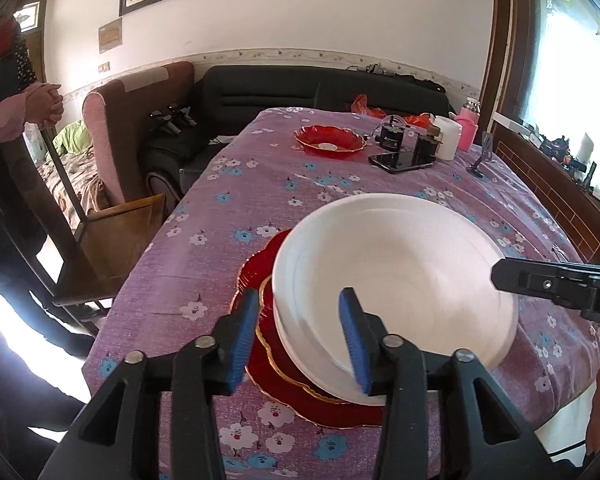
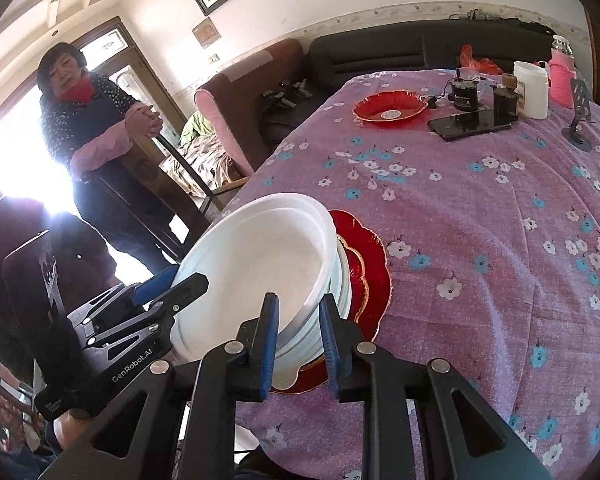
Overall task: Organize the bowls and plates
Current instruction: 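Lower the white foam bowl onto the stacked bowls with the right tool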
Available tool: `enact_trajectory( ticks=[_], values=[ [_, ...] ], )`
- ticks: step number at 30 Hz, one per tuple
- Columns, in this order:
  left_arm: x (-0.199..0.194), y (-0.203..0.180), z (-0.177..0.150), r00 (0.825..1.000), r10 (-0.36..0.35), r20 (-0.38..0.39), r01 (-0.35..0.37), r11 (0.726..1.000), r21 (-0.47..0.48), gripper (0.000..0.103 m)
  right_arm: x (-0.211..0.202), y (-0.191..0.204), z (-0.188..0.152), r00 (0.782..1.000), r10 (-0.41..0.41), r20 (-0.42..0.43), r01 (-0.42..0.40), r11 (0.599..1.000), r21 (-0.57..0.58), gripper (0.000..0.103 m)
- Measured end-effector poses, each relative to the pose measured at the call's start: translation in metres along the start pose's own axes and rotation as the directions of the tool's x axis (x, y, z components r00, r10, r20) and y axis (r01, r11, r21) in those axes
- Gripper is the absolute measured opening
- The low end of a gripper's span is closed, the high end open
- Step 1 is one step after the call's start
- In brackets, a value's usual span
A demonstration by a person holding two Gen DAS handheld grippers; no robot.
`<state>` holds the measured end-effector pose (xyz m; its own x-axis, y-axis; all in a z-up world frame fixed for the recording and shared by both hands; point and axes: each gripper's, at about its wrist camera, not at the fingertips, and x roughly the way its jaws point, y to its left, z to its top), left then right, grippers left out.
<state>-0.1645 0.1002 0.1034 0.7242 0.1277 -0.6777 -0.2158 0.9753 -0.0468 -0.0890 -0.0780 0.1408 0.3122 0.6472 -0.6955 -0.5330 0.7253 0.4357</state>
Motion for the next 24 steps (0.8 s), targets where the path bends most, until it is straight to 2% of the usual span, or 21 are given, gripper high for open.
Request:
enact_trajectory(
  ticks=[5, 7, 8, 10, 14, 16, 19, 24],
  values=[
    [-0.011, 0.015, 0.003, 0.999, -0.023, 0.035, 0.024, 0.998, -0.049, 0.049, -0.017, -0.009, 0.002, 0.998, 0.015, 0.056, -0.017, 0.999, 0.03, 0.026],
    [-0.018, 0.031, 0.005, 0.997, -0.043, 0.064, 0.05, 0.993, -0.106, 0.052, -0.023, -0.018, 0.003, 0.997, 0.01, 0.082, -0.014, 0.998, 0.055, 0.028],
    [-0.019, 0.041, 0.005, 0.996, -0.055, 0.065, 0.063, 0.988, -0.14, 0.055, -0.026, -0.025, 0.003, 0.996, 0.002, 0.092, -0.01, 0.997, 0.079, 0.033],
    [-0.017, 0.058, 0.005, 0.997, -0.059, 0.051, 0.068, 0.978, -0.198, 0.057, -0.026, -0.041, 0.002, 0.995, -0.01, 0.096, -0.002, 0.992, 0.127, 0.036],
    [-0.003, 0.087, -0.007, 1.0, -0.022, -0.007, 0.02, 0.962, -0.273, 0.057, -0.016, -0.064, -0.006, 0.997, -0.018, 0.069, 0.005, 0.982, 0.191, 0.036],
    [0.009, 0.096, -0.017, 0.997, -0.057, -0.049, 0.039, 0.951, -0.307, 0.057, -0.01, -0.069, -0.008, 0.999, -0.022, 0.049, 0.012, 0.979, 0.202, 0.036],
    [0.021, 0.099, -0.026, 0.991, -0.107, -0.084, 0.074, 0.941, -0.33, 0.057, 0.003, -0.076, -0.012, 1.0, -0.017, 0.019, 0.013, 0.976, 0.219, 0.036],
    [0.027, 0.087, -0.029, 0.985, -0.144, -0.098, 0.11, 0.951, -0.29, 0.057, 0.02, -0.078, -0.017, 1.0, -0.007, -0.015, 0.01, 0.977, 0.214, 0.036]
  ],
)
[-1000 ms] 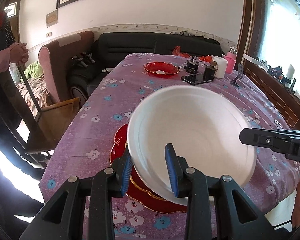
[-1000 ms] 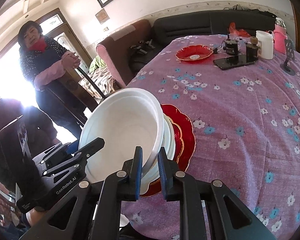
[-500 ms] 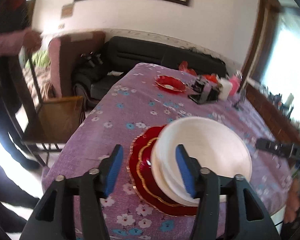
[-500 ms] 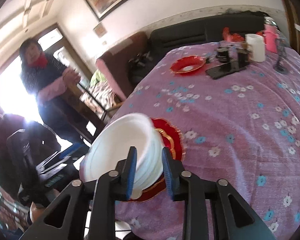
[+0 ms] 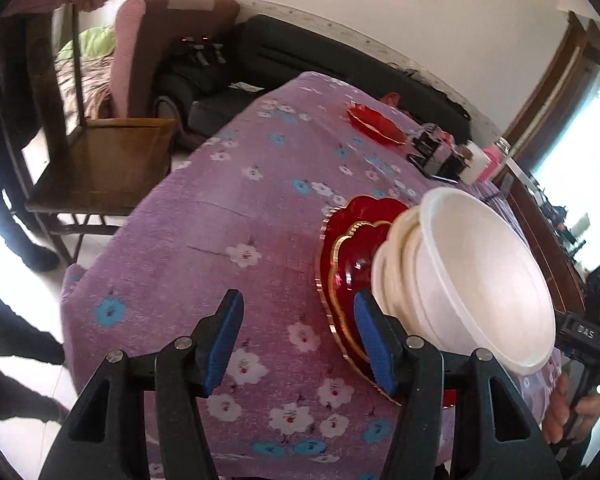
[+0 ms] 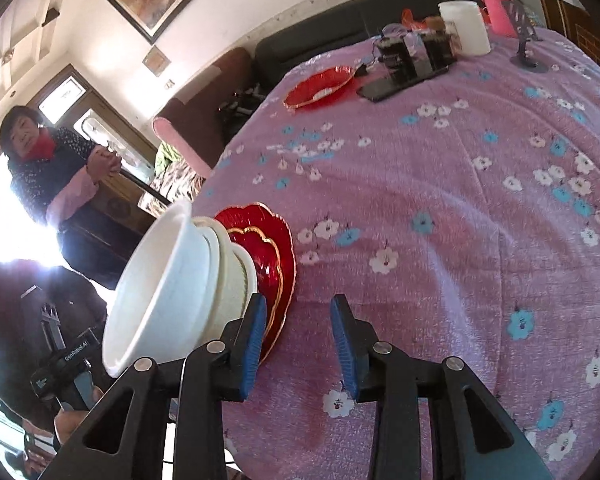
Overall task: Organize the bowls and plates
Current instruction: 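Lower the white foam bowl onto the stacked bowls with the right tool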
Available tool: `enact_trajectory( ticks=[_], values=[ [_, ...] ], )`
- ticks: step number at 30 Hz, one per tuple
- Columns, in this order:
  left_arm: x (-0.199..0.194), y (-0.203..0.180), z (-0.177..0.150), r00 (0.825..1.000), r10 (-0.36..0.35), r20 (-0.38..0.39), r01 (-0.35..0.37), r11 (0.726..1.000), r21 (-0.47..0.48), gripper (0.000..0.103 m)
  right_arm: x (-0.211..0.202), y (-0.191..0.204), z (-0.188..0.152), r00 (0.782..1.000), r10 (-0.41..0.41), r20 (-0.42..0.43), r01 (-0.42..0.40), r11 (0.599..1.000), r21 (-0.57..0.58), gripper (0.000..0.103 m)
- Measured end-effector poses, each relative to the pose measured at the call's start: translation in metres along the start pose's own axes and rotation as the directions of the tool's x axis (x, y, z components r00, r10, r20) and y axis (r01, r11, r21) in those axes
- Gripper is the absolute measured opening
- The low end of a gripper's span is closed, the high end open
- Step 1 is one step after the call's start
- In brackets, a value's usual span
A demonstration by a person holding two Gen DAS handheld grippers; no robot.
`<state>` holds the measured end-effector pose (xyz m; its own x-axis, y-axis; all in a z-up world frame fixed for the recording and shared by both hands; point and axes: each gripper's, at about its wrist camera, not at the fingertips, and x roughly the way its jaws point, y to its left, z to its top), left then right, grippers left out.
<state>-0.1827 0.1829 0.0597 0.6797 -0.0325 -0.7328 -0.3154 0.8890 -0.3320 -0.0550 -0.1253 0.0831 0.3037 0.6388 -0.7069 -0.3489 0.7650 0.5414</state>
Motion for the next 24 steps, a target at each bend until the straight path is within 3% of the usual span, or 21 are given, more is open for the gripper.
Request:
enact_trajectory(
  ticks=[11, 14, 15, 20, 22, 24],
  values=[
    [0.021, -0.007, -0.004, 0.999, 0.038, -0.035, -0.036, 0.997, 0.072, 0.055, 0.026, 0.005, -0.004, 0.999, -0.003, -0.04, 0.002, 1.0, -0.026, 0.036],
    [0.029, -0.009, -0.004, 0.998, 0.045, -0.052, -0.04, 0.995, 0.091, 0.044, 0.036, 0.009, -0.004, 0.999, -0.007, -0.053, 0.006, 0.999, -0.033, 0.035],
    [0.031, -0.009, -0.004, 0.997, 0.049, -0.055, -0.043, 0.994, 0.096, 0.041, 0.039, 0.01, -0.004, 0.998, -0.013, -0.054, 0.011, 0.999, -0.037, 0.027],
    [0.041, -0.013, 0.001, 0.998, 0.03, -0.059, -0.023, 0.994, 0.11, 0.037, 0.058, 0.009, -0.003, 0.996, -0.022, -0.089, 0.02, 0.999, -0.027, 0.016],
    [0.046, -0.019, 0.001, 0.997, 0.012, -0.072, -0.003, 0.991, 0.132, 0.021, 0.06, 0.011, -0.003, 0.996, -0.024, -0.081, 0.022, 0.999, -0.031, 0.014],
    [0.051, -0.029, 0.0, 0.997, 0.026, -0.078, -0.013, 0.987, 0.159, 0.021, 0.06, 0.012, -0.003, 0.997, -0.033, -0.076, 0.03, 0.999, -0.038, 0.013]
  ],
)
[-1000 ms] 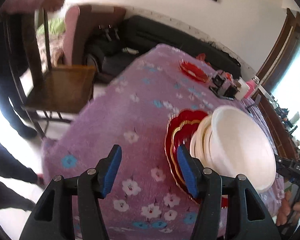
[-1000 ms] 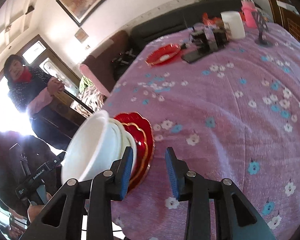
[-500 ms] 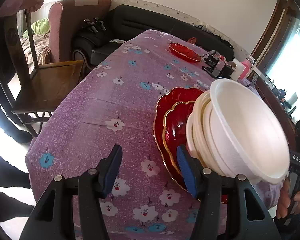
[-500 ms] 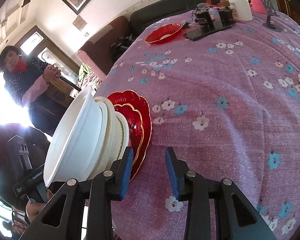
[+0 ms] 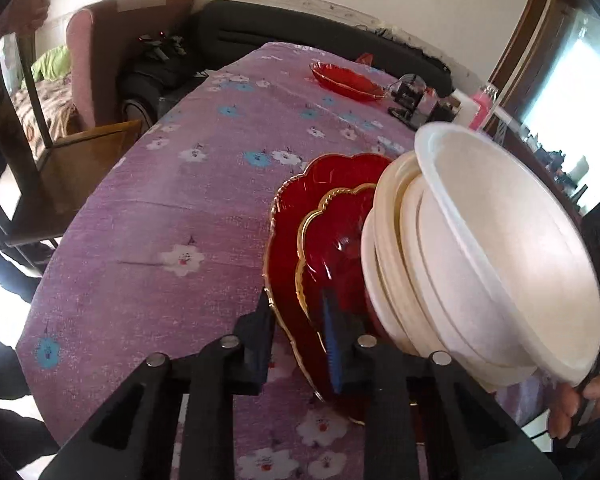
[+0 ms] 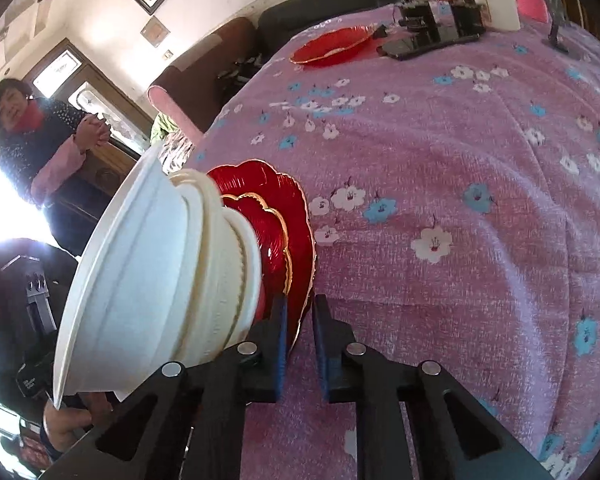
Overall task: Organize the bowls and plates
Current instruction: 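Lower the white foam bowl onto the stacked bowls with the right tool, then open the right tool and withdraw it from the bowl stack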
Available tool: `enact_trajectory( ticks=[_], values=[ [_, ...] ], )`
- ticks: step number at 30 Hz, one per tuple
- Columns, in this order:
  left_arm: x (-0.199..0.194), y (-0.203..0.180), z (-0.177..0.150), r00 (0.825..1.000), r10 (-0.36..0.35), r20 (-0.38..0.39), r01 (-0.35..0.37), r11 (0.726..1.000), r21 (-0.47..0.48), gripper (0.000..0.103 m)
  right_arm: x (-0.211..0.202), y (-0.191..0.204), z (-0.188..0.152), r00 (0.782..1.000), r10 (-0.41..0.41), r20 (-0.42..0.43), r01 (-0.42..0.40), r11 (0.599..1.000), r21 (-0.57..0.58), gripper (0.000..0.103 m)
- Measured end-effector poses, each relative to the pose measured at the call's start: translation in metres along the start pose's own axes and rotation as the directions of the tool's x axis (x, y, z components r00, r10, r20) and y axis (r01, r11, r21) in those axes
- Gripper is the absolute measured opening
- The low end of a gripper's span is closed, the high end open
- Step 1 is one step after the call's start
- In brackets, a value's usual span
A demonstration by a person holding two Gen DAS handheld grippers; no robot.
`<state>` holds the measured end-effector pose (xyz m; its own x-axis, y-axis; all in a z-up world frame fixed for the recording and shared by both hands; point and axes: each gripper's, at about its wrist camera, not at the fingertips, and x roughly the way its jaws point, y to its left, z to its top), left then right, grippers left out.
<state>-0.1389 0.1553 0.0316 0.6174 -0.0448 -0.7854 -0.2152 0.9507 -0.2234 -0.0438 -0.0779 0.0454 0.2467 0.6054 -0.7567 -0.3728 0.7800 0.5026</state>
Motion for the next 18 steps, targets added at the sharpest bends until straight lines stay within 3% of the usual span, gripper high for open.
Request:
enact_trajectory(
  ticks=[8, 18],
  values=[
    [0.024, -0.042, 0.02, 1.0, -0.009, -0.026, 0.01, 0.999, 0.05, 0.021, -0.022, -0.03, 0.013, 0.997, -0.052, 0.063, 0.05, 0.998, 0.037, 0.013],
    [0.103, -0.167, 0.062, 0.994, -0.025, -0.103, 0.043, 0.984, 0.172, 0.027, -0.074, -0.118, 0.043, 0.961, -0.208, 0.18, 0.175, 0.967, 0.184, 0.013]
  ],
)
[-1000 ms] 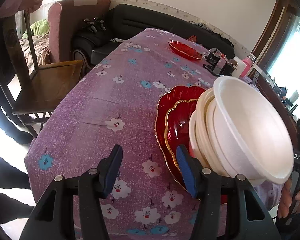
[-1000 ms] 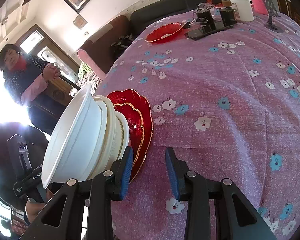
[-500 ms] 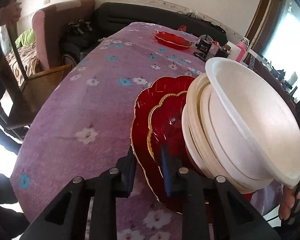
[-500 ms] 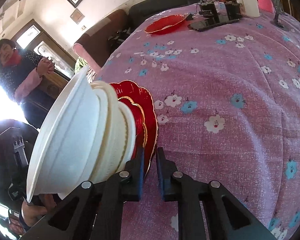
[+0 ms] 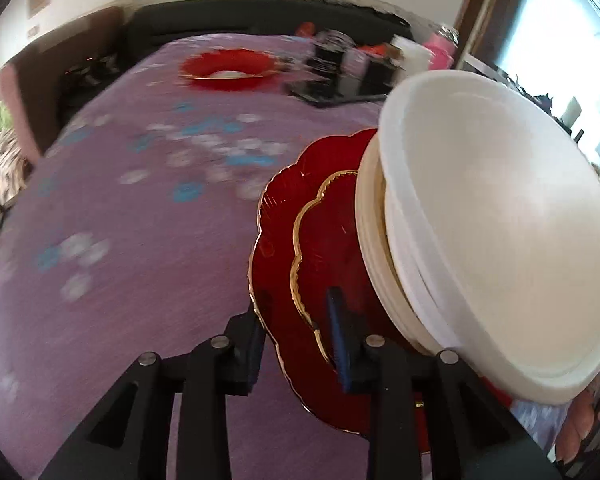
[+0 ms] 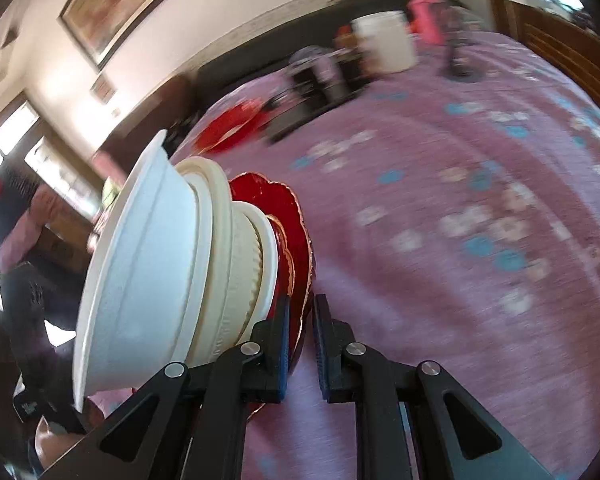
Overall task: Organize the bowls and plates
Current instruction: 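Open the right tool and withdraw it from the bowl stack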
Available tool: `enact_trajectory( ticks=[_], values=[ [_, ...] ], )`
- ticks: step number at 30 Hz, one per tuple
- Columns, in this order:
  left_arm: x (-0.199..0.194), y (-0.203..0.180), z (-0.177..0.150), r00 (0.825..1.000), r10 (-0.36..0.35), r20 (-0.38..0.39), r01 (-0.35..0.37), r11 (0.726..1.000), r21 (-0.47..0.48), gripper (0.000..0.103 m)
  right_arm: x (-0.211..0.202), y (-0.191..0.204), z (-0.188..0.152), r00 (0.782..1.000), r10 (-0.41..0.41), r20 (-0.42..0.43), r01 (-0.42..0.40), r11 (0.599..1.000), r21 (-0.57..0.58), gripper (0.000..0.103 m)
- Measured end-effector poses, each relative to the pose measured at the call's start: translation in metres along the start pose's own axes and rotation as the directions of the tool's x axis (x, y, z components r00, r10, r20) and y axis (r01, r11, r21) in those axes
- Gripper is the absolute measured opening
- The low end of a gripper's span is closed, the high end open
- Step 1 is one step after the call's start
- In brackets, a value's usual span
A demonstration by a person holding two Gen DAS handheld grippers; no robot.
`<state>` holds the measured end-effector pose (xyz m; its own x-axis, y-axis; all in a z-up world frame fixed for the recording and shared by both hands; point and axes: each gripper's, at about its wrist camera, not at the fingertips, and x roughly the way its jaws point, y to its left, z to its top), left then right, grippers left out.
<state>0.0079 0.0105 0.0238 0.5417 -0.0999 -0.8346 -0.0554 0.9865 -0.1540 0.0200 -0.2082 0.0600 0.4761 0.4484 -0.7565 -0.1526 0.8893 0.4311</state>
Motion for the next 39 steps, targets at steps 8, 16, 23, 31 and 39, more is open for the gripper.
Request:
enact_trajectory(
  ticks=[8, 16, 23, 31, 39],
  values=[
    [0.036, -0.044, 0.039, 0.999, 0.048, 0.021, -0.049, 0.998, 0.029, 0.031, 0.006, -0.042, 0.031, 0.994, -0.09, 0.064, 0.085, 0.994, 0.074, 0.012],
    [0.033, -0.04, 0.04, 0.999, -0.012, 0.05, 0.012, 1.0, 0.0, 0.042, 0.005, -0.063, 0.035, 0.994, -0.065, 0.085, 0.053, 0.99, 0.133, 0.013],
    [-0.011, -0.032, 0.001, 0.991, -0.072, 0.115, 0.073, 0.997, -0.004, 0.062, -0.04, -0.063, 0.01, 0.983, -0.127, 0.136, 0.115, 0.989, 0.094, 0.027],
    [-0.064, -0.058, -0.042, 0.945, -0.028, 0.327, 0.0, 0.996, 0.084, 0.085, -0.065, -0.027, -0.042, 0.971, -0.134, 0.198, 0.145, 0.989, -0.043, 0.042],
    [-0.07, -0.072, -0.054, 0.92, 0.07, 0.385, -0.121, 0.987, 0.109, 0.097, -0.066, -0.014, -0.055, 0.965, -0.143, 0.221, 0.16, 0.985, -0.058, 0.057]
  ],
)
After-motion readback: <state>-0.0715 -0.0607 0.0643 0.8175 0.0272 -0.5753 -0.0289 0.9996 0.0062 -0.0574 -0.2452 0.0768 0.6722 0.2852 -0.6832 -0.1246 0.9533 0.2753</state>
